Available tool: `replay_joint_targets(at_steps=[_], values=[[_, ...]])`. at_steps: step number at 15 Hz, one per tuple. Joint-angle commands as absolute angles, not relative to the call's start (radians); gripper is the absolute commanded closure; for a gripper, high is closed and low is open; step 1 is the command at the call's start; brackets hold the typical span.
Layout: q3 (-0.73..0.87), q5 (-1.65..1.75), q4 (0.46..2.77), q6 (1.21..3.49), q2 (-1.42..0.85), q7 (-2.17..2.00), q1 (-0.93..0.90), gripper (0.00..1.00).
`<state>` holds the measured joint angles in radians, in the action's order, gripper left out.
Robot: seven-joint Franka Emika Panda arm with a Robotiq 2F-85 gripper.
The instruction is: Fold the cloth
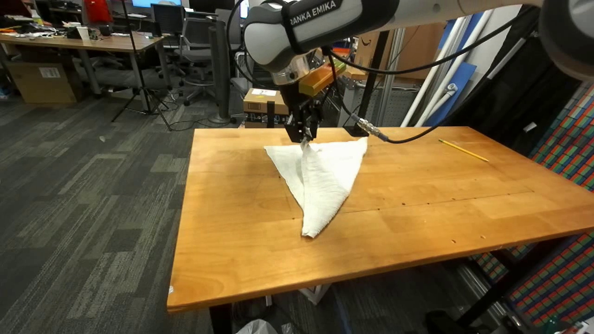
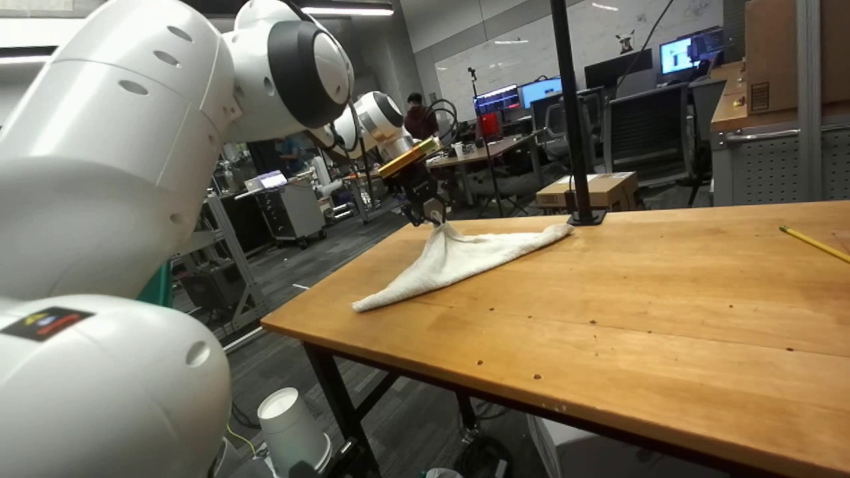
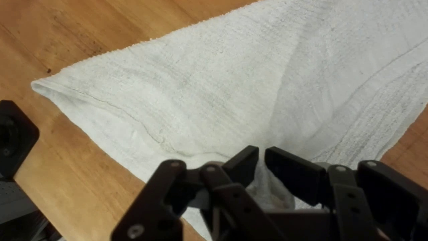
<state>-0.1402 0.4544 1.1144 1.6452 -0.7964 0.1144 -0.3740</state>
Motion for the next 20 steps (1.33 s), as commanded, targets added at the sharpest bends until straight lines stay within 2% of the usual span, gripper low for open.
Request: replay_joint_targets(at_steps=[1, 11, 12, 13, 15, 20], values=[[-0.123, 0.424, 0.957, 1.58, -0.871, 0.129, -0.421, 0.92], [-0.069, 0.407, 0.783, 1.586, -0.963, 0.076, -0.465, 0.91], [-0.087, 0.413, 0.791, 1.584, -0.964, 0.073, -0.452, 0.85], [-0.083, 0.416, 0.793, 1.583, -0.971, 0.068, -0.45, 0.61], [-0.088, 0.409, 0.801, 1.581, -0.974, 0.062, -0.439, 0.58], [-0.088, 0.397, 0.873, 1.597, -0.934, 0.038, -0.402, 0.2]])
